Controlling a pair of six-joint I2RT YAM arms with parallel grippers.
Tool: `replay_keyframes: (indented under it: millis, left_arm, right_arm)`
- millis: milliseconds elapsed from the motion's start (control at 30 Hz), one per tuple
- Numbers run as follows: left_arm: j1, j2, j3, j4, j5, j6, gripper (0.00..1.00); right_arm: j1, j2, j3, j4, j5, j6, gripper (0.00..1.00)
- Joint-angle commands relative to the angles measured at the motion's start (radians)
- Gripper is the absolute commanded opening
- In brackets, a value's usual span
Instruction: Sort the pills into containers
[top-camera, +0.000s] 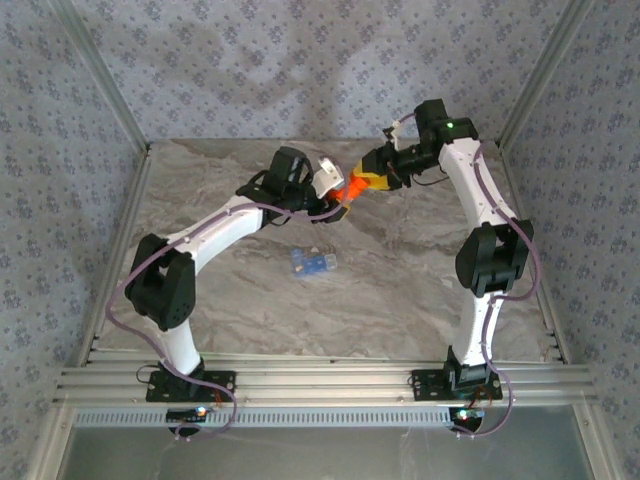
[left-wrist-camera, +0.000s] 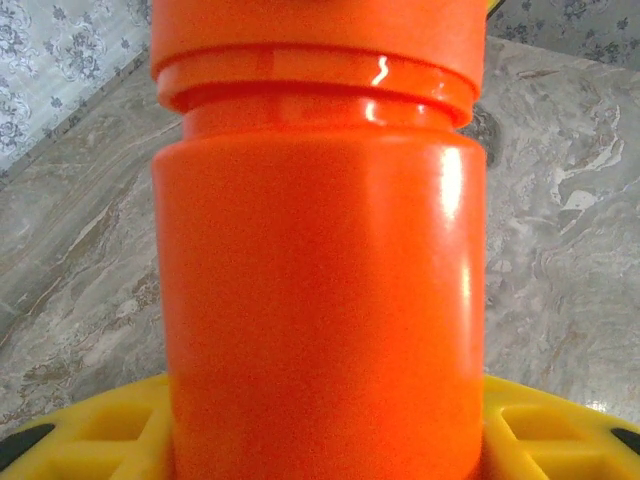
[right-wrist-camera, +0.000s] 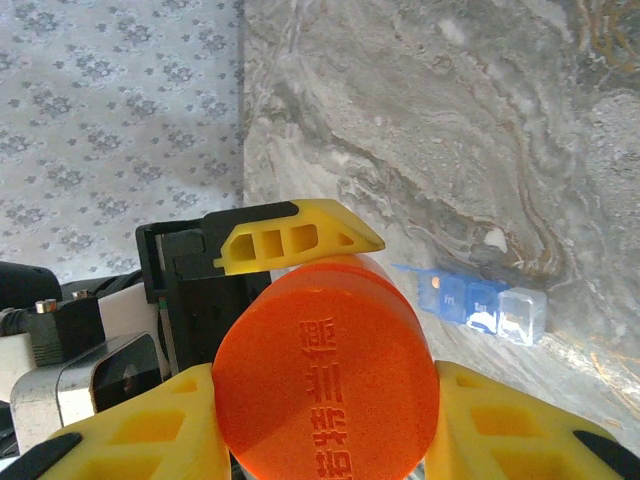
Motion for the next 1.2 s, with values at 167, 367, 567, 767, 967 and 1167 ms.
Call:
replay_keyframes:
  millis: [167,367,567,767,967,1167]
  left_arm:
    - [-0.01,-0.055,0.079,-0.001,0.108,0.059,0.0]
    - [-0.01,-0.051,0.116,-0.088,0.128,0.105,0.0]
    - [-0.018,-0.056,0.109,-0.067,0.05,0.111,0.0]
    - [-0.03,-0.098,0.005,0.119,-0.065,0.087,0.0]
    - [-0.031,-0.112,-0.033,0.199,-0.089,0.033,0.0]
    - [-0.032,-0.102,-0.023,0.203,-0.077,0.021,0.0]
  right_arm:
    - [0.013,0.044,-0.004,-0.015,-0.073,-0.024,0.41]
    - [0.034,0.062,0.028,-0.096,-0.05,-0.056,0.41]
    - [0.085,0.091,0.053,-0.163,0.015,-0.047,0.41]
    - [0.139,0.062,-0.039,-0.016,0.002,0.146,0.41]
    - [0.121,-0.022,-0.218,0.315,-0.098,0.415,0.41]
    - [0.094,-0.03,-0.223,0.371,-0.093,0.469,0.42]
